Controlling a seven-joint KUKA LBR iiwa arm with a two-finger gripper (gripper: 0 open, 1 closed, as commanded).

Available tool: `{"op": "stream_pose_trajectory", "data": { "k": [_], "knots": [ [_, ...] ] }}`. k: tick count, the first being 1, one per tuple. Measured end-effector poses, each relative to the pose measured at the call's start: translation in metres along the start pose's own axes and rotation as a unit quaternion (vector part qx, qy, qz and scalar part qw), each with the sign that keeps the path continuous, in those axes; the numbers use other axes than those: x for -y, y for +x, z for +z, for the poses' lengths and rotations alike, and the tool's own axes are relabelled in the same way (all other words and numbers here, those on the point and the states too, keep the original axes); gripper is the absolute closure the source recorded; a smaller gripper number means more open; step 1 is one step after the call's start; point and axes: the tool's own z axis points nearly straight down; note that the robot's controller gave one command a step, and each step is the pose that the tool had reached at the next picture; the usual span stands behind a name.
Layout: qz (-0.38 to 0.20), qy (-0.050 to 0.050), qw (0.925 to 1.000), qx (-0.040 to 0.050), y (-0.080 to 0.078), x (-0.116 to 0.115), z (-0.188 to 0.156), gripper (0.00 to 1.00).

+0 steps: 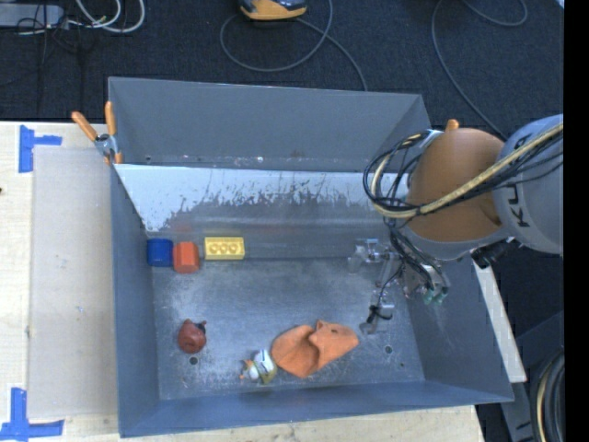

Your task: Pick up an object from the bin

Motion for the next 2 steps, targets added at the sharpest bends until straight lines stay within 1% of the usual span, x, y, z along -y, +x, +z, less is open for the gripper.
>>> {"op": "stream_pose_trajectory", "data": {
  "k": [1, 2],
  "knots": [
    [-0.001, 0.000, 1.0000, 0.0038, -0.002, 0.000, -0.005, 0.00],
    [-0.015, 0.000, 0.9999, 0.0045, 0.041, -0.012, 0.042, 0.00]
  ]
}}
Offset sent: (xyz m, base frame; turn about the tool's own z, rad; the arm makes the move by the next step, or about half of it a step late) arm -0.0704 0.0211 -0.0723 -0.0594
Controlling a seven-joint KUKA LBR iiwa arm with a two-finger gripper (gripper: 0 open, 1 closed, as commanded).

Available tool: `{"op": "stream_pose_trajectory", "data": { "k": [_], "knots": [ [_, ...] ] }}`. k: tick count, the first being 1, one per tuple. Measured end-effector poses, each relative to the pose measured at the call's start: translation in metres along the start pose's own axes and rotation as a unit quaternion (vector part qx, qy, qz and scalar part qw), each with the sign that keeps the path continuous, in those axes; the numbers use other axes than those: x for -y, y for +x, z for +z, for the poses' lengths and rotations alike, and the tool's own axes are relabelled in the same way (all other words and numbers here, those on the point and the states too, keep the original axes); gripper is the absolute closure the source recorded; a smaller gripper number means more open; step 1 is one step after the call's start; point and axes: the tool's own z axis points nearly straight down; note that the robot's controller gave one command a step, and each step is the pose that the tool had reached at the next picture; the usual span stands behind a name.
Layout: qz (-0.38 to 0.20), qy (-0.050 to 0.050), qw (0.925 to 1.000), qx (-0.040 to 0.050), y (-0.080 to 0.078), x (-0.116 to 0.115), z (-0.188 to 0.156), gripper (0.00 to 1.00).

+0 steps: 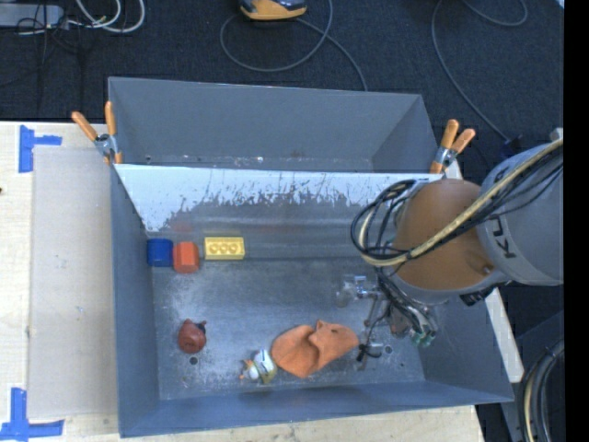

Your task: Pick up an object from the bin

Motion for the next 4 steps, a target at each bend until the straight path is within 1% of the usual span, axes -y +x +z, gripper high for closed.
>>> {"op": "stream_pose_trajectory", "data": {
  "k": [1, 2, 3, 4],
  "knots": [
    [0.009, 0.000, 0.9999, -0.0040, 0.022, -0.013, 0.028, 0.00],
    [-0.072, 0.000, 0.9974, 0.0004, -0.003, -0.060, 0.031, 1.00],
    [-0.073, 0.000, 0.9974, 0.0004, -0.003, -0.060, 0.031, 1.00],
    [-0.066, -0.001, 0.9978, -0.0049, 0.000, -0.062, -0.010, 1.00]
  ]
}}
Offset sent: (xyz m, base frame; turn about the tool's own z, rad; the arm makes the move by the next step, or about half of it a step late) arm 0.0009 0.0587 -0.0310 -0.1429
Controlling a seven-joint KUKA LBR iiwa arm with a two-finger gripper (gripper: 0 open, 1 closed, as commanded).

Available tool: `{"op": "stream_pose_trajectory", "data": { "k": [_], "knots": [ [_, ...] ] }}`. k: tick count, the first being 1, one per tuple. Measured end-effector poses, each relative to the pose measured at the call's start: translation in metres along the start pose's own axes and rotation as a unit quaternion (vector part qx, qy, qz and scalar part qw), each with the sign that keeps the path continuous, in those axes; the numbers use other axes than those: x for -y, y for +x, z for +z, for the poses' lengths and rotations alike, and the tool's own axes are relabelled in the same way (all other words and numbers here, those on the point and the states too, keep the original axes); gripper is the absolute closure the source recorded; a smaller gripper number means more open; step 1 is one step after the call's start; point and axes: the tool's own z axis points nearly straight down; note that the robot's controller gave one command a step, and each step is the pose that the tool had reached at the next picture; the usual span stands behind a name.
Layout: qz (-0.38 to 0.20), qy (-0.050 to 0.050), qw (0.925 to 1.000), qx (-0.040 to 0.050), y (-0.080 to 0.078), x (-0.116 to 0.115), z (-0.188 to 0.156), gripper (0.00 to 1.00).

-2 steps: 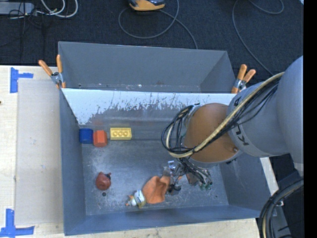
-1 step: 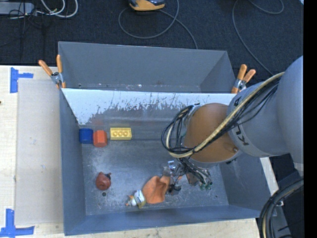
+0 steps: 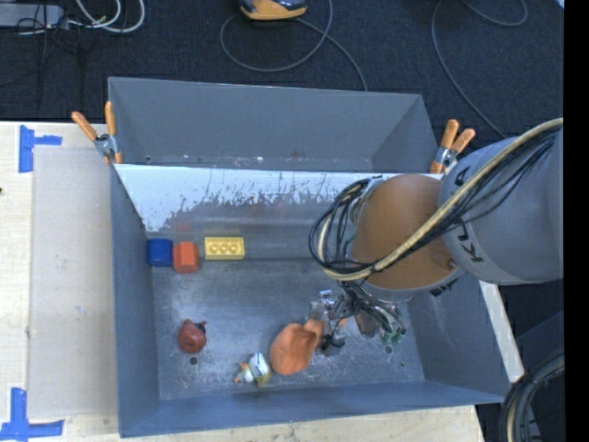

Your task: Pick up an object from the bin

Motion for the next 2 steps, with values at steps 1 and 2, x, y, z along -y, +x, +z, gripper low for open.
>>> {"op": "stream_pose_trajectory", "data": {
  "k": [1, 2],
  "knots": [
    [0.002, 0.000, 1.0000, 0.0022, 0.008, 0.010, -0.062, 1.00],
    [0.007, 0.000, 1.0000, 0.0014, 0.007, 0.020, -0.231, 1.00]
  ]
}}
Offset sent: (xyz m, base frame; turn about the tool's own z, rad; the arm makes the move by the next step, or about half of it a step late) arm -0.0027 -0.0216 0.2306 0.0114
